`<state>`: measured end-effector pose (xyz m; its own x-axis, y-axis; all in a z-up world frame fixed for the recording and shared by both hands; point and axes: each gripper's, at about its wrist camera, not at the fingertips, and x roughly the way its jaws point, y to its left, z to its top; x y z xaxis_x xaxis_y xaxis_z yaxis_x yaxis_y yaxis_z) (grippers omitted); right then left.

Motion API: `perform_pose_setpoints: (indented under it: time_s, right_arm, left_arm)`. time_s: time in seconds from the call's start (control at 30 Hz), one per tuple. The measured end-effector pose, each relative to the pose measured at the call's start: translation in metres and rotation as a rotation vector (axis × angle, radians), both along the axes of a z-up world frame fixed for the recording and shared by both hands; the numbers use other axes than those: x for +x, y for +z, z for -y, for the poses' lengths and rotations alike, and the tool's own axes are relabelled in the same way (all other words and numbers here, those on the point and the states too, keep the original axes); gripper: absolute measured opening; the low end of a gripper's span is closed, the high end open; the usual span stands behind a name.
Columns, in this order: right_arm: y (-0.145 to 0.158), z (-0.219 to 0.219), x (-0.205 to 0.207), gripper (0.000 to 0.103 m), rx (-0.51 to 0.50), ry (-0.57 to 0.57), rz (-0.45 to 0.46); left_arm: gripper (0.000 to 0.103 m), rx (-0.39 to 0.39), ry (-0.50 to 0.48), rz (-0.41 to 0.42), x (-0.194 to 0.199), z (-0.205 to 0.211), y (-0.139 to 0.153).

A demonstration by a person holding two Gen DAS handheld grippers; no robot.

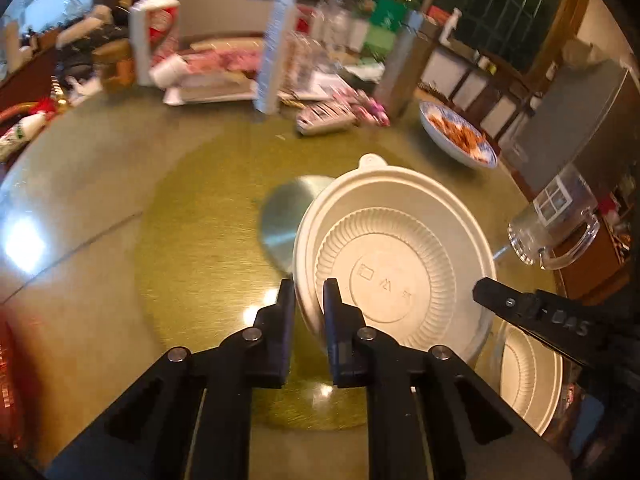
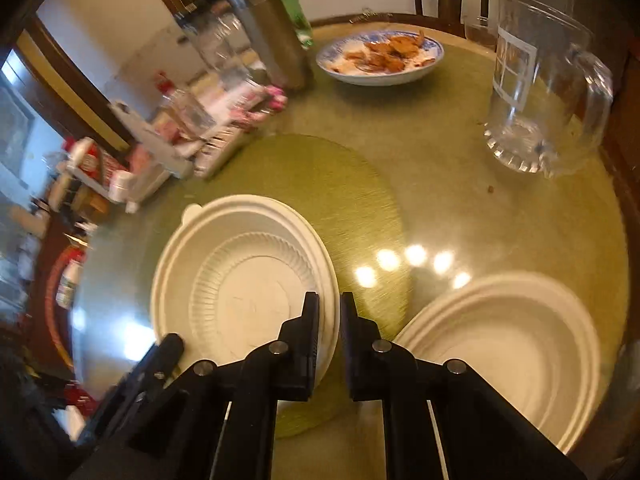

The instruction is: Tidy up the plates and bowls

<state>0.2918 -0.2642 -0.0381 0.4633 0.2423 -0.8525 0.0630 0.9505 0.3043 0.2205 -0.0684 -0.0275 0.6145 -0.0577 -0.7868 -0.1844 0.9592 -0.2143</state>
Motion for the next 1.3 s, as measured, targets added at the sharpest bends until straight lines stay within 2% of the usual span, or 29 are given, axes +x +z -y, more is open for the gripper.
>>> perform_pose_setpoints:
  time_s: [0.17, 0.37, 0.47, 0.57, 0.77, 1.03, 1.3]
  right_arm:
    - [0.017, -0.028, -0.052, 0.010, 0.057, -0.007, 0.145]
    - [0.000, -0.055, -0.088, 0.009, 0.139, -0.018, 0.240]
    - [-0.002, -0.065, -0.097, 0.010, 0.121, 0.003, 0.274]
    - [0.008, -0.067, -0.107, 0.010, 0.086, 0.009, 0.353]
    - [-0.008, -0.059, -0.100, 0.010, 0.130, 0.010, 0.307]
    - [0.003, -0.065, -0.110, 0.010, 0.103, 0.021, 0.383]
    - [0.004, -0.068, -0.111, 0.010, 0.085, 0.027, 0.391]
  left_arm:
    - [0.012, 0.051, 0.021, 0.082, -0.036, -0.025, 0.011]
    - [0.009, 0.123, 0.060, 0.176, -0.057, -0.046, 0.006]
    - [0.009, 0.129, 0.069, 0.208, -0.058, -0.050, 0.004]
    - [0.010, 0.123, 0.048, 0.215, -0.056, -0.050, 0.001]
    - [0.010, 0.121, 0.028, 0.201, -0.055, -0.051, -0.005]
    - [0.010, 0.133, 0.037, 0.249, -0.064, -0.050, 0.002]
    - [0.010, 0.152, 0.040, 0.255, -0.064, -0.049, 0.001]
